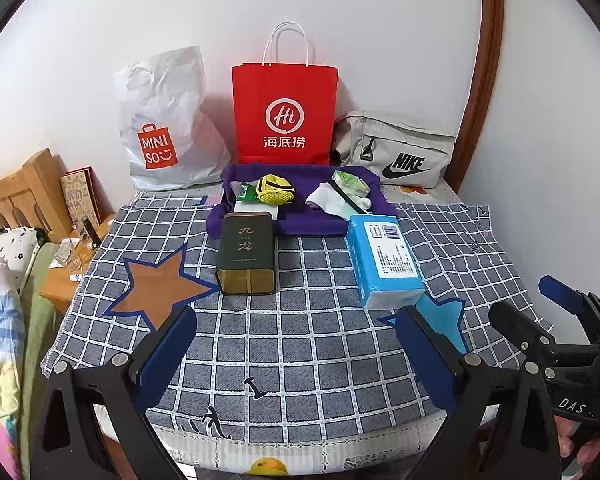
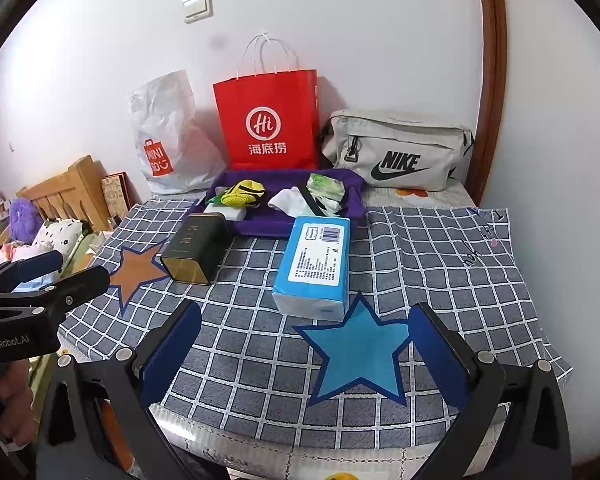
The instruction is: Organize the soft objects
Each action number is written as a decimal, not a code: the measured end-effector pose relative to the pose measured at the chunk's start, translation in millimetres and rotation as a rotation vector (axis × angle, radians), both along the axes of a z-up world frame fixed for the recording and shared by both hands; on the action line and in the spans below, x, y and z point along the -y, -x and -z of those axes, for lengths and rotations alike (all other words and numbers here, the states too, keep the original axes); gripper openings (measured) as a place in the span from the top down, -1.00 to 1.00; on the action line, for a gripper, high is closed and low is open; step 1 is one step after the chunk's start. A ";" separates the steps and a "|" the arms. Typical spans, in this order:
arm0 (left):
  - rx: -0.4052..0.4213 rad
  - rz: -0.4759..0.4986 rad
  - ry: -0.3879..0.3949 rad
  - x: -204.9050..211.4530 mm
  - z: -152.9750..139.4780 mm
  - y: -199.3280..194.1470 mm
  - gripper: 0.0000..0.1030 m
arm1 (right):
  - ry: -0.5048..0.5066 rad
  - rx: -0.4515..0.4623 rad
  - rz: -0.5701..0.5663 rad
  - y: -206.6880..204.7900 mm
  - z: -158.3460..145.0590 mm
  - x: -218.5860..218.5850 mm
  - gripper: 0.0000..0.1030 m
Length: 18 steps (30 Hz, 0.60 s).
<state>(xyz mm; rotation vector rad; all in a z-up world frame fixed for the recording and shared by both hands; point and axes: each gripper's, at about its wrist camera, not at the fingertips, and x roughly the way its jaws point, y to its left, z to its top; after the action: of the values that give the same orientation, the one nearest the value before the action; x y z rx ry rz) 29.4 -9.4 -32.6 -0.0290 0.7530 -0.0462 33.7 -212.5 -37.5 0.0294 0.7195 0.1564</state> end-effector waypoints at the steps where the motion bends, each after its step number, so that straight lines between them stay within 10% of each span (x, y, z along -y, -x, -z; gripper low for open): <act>1: 0.000 0.001 0.000 -0.1 -0.1 0.2 -0.95 | -0.001 0.002 -0.002 1.1 -0.8 -0.6 -0.97; 18: 0.004 0.002 0.004 0.8 -4.2 3.8 -0.95 | -0.007 0.020 -0.016 7.3 -7.7 -4.1 -0.97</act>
<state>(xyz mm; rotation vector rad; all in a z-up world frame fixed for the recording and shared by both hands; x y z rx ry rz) 25.6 -10.2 -28.4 -0.0314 0.7491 -0.0499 26.4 -208.4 -29.8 0.0287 0.6993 0.1742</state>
